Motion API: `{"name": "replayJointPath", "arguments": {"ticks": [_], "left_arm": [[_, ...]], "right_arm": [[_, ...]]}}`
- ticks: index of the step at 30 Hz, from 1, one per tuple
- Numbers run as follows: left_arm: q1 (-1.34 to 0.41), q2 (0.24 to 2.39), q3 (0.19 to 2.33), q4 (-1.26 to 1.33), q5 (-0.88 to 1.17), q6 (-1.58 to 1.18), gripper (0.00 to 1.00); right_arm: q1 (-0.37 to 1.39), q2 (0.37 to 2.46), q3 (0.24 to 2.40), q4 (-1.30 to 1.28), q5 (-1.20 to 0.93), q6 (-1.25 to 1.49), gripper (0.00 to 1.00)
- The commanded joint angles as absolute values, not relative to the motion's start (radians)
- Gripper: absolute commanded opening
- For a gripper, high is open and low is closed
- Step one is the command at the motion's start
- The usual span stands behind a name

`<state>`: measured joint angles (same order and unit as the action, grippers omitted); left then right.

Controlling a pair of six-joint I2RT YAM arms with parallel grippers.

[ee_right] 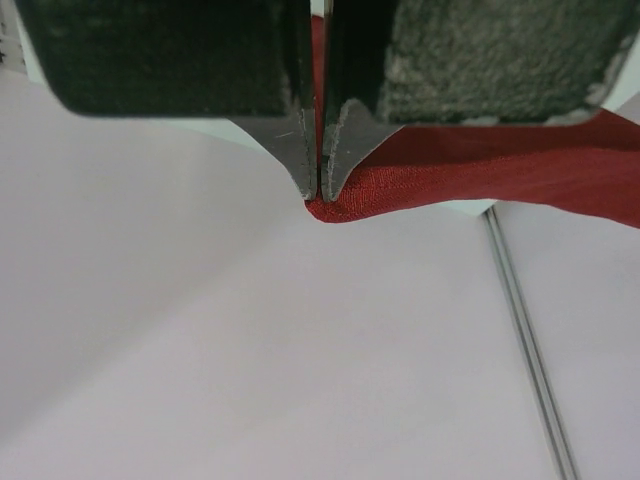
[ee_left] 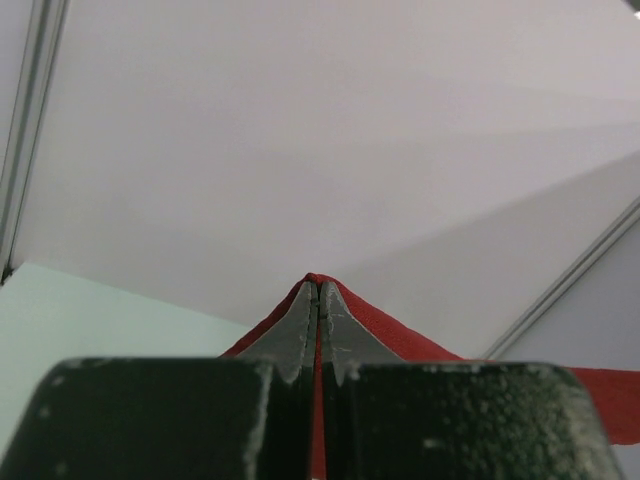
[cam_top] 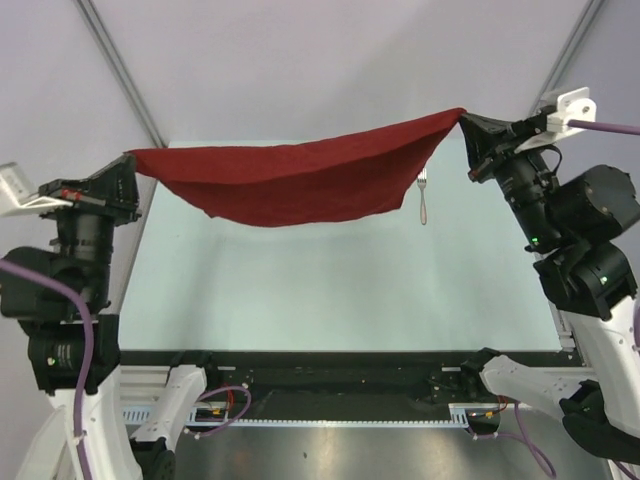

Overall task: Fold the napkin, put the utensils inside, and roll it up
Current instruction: Flatten the napkin out

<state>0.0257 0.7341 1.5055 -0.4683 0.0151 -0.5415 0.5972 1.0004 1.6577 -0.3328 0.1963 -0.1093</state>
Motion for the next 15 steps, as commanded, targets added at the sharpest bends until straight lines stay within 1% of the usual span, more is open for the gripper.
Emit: {"name": "replayJointPath", "arguments": {"ticks": [1,4,7,8,10,13,15], "left_arm": [[0.034,0.719,1.597,-0.497,-0.023,-0.545,0.00],[0.034,0.732,1.629,-0.505,-0.026,-0.548,0.00],[0.035,0.774,1.605,-0.492,-0.050,-0.538,0.00],[0.034,0.793,1.586,-0.473,-0.058,-0.531,0.00],[0.034,0.827,1.513,-0.443,-0.067,-0.525,0.00],[0.034,0.923,1.415,-0.384,-0.064,-0.519,0.00],[0.037,1.015,1.356,-0.344,-0.071,-0.509,0.00]], "right_arm": [[0.609,0.977,1.730,-0.319,0.152,-0.111,0.00],[0.607,1.006,1.759,-0.316,0.137,-0.120,0.00],[0.601,1.122,1.793,-0.311,0.173,-0.175,0.00],[0.583,1.197,1.805,-0.313,0.169,-0.178,0.00],[0.487,1.284,1.836,-0.328,0.085,-0.150,0.00],[0.402,1.420,1.829,-0.302,0.017,-0.083,0.00],[0.384,1.526,1.824,-0.284,0.011,-0.063,0.00]]}}
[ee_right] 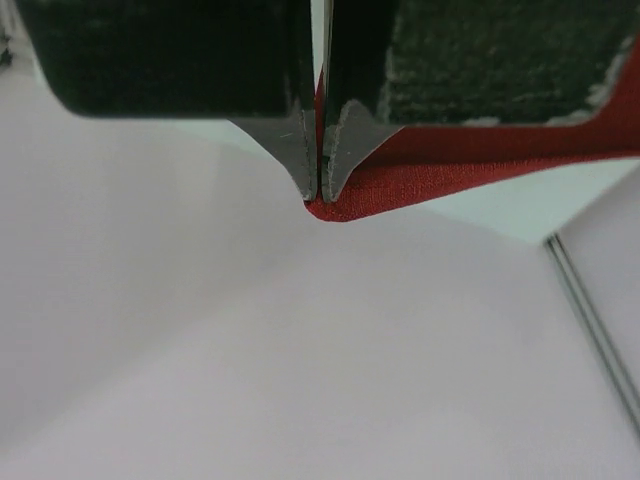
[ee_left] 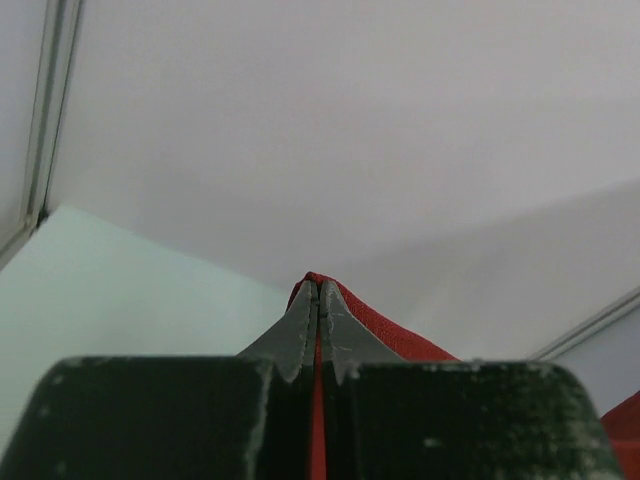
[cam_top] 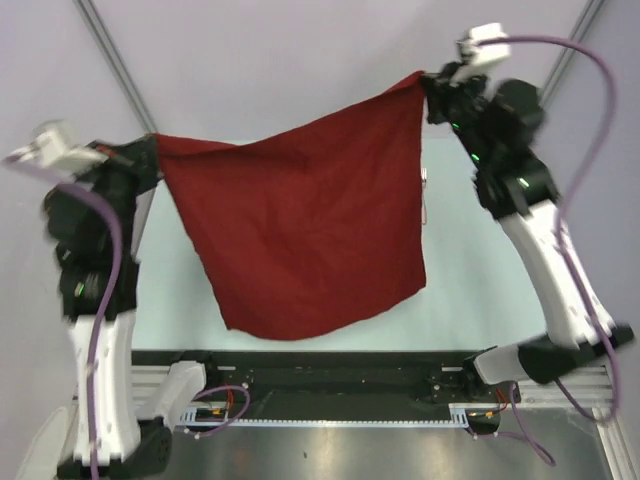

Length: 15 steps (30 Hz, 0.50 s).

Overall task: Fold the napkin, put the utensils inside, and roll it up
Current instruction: Flatten the napkin out

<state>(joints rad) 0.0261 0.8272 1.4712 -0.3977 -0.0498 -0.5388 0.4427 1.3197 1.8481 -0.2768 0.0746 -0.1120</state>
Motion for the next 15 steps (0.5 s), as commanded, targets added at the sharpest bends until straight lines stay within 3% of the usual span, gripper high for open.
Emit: {"name": "replayJointPath", "arguments": {"ticks": [1,7,9,10,11,12,14,15], "left_arm": [[0.049,1.050,1.341,-0.328,-0.064,-0.509,0.00],[0.072,1.420,1.319,-0.172,0.026,-0.526,0.00],[0.072,1.588,1.400,-0.173,0.029,-0.522,0.10],[0.080,1.638,1.440,-0.196,0.037,-0.522,0.19],[0.080,1.682,1.481,-0.239,0.046,-0.515,0.52],[0.083,1.728,1.556,-0.270,0.041,-0.515,0.67],[0.081,1.796,1.623,-0.354,0.009,-0.522,0.79],[0.081,1.799,1.662,-0.376,0.005,-0.523,0.80]], "right_arm": [[0.367,1.566,1.818,-0.272,-0.026,-0.055,0.00],[0.302,1.949,1.886,-0.118,-0.115,-0.005,0.00],[0.279,2.093,2.059,-0.136,-0.142,0.018,0.03],[0.272,2.250,2.145,-0.170,-0.187,0.020,0.18],[0.259,2.326,2.368,-0.274,-0.213,0.024,0.56],[0.253,2.397,2.476,-0.332,-0.234,0.028,0.69],[0.247,2.532,2.645,-0.446,-0.268,0.052,0.94],[0.241,2.537,2.683,-0.460,-0.273,0.058,0.96]]}}
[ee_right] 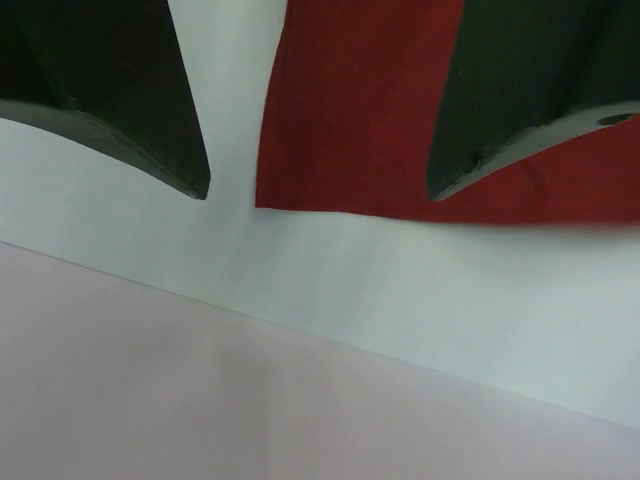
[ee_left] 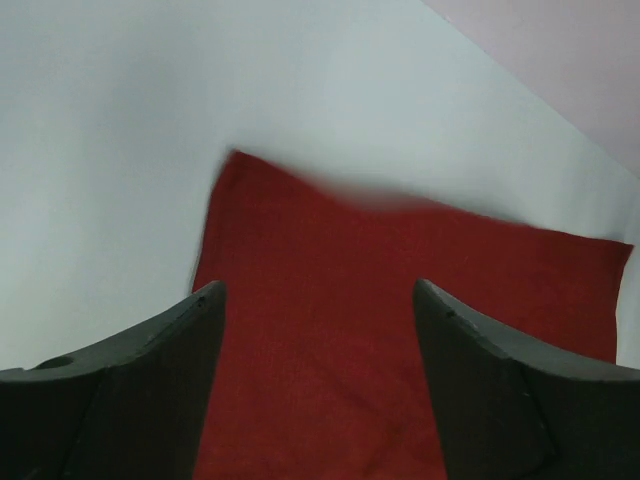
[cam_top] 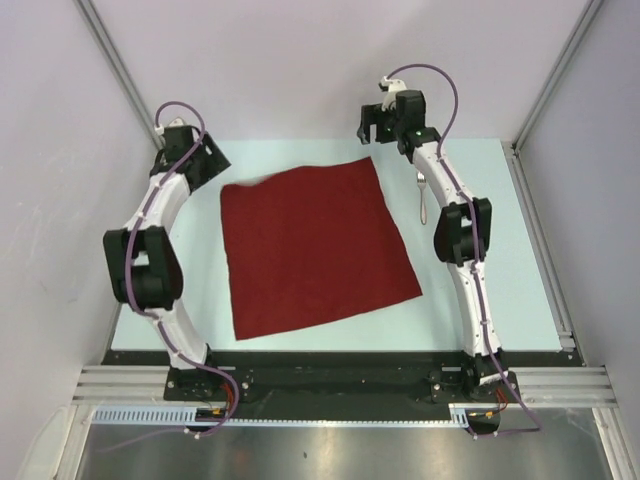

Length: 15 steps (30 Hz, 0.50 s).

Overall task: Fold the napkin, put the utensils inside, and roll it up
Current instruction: Flatten the napkin out

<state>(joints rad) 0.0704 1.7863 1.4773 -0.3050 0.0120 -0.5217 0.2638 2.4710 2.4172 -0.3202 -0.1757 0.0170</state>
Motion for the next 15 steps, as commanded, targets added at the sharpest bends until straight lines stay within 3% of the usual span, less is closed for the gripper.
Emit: {"name": "replayJointPath", "arguments": {"ticks": [1,2,4,7,15], "left_arm": [[0.081,1.783,1.673,-0.394,0.003,-0.525,0.83],[0.078,1.767,1.675,-0.400,0.003,-0.526,0.93],[0.081,1.703,1.667,-0.416,0.003,-0.512,1.00],[0.080,1.632,1.631,-0.437,0.038,-0.471,1.00],[0.037,1.257,1.303,-0.411,0.089,-0.338,1.00]], "right_arm": [[0.241,2.519,2.640,-0.456,-0.276,0.072,0.97],[0.239,2.431,2.570,-0.395,-0.279,0.078,0.97],[0.239,2.320,2.265,-0.292,-0.278,0.103,0.97],[0.236,2.123,1.998,-0.202,-0.256,0.146,0.97],[0.242,1.708,1.509,-0.348,-0.178,0.334,0.90]]}}
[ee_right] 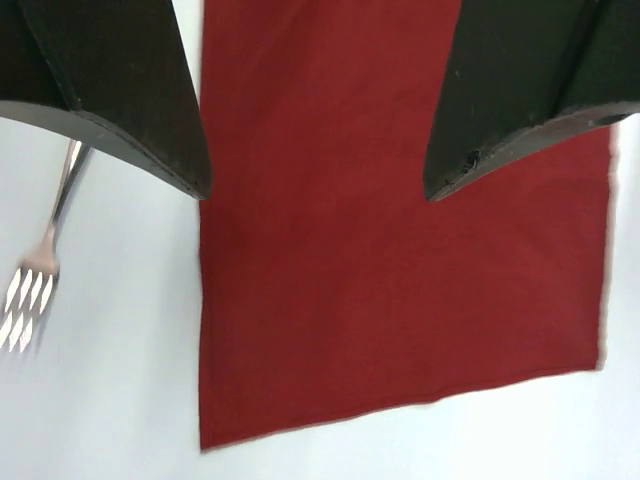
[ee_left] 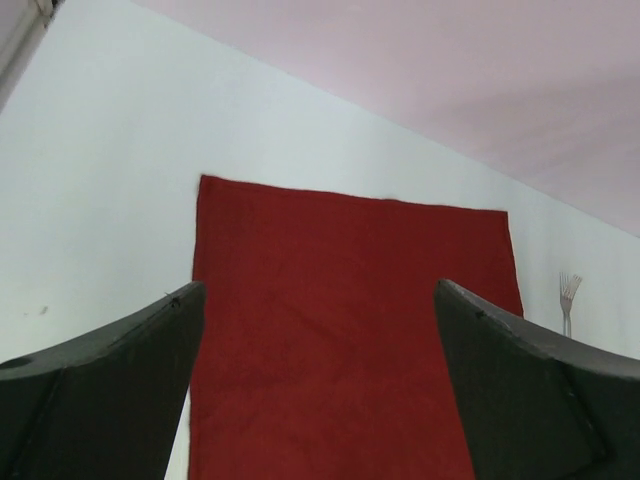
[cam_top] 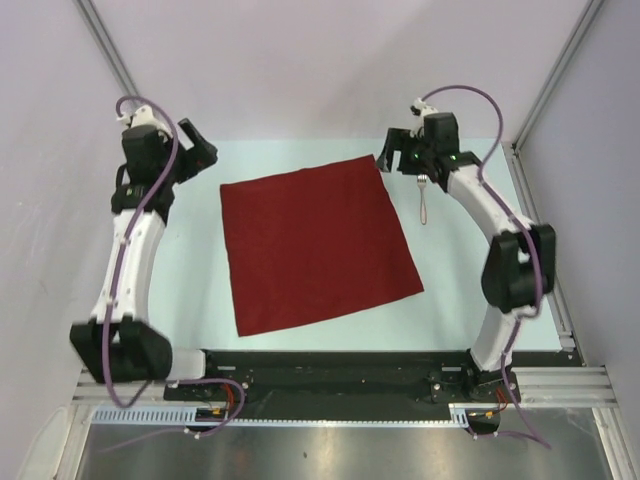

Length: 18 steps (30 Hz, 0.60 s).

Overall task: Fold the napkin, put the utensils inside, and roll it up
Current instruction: Flatten the napkin out

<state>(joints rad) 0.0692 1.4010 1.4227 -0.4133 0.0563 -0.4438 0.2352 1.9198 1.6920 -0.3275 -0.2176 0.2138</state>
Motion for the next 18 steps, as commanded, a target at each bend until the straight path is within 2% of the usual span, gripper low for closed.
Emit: {"name": "replayJointPath", "arguments": {"ticks": [1,5,6,9,15,18], "left_arm": [[0.031,1.231,1.283,-0.416,0.083,-0.281,1.00],[0.021,1.103,1.136,-0.393,0.060,-0.201,1.00],[0.020,1.057,1.106,-0.381,0.070,-0.201,1.00],[0.021,0.991,1.006,-0.331,0.092,-0.187,1.00],[0.021,0.969,0.999,-0.337,0.104,-0.192,1.00],[0.021,0.966,0.988,-0.341,0.074,-0.190,1.00]], "right_arm": [[0.248,1.663,1.414,-0.369,-0.164,0.337,0.88],[0.268,1.511,1.212,-0.457,-0.065,0.353,0.86],[0.270,1.488,1.189,-0.483,-0.039,0.348,0.81],[0.291,1.425,1.097,-0.579,0.036,0.342,0.76],[0.290,1.394,0.963,-0.612,0.090,0.342,0.54],[0.290,1.423,0.956,-0.635,0.086,0.347,0.51]]}}
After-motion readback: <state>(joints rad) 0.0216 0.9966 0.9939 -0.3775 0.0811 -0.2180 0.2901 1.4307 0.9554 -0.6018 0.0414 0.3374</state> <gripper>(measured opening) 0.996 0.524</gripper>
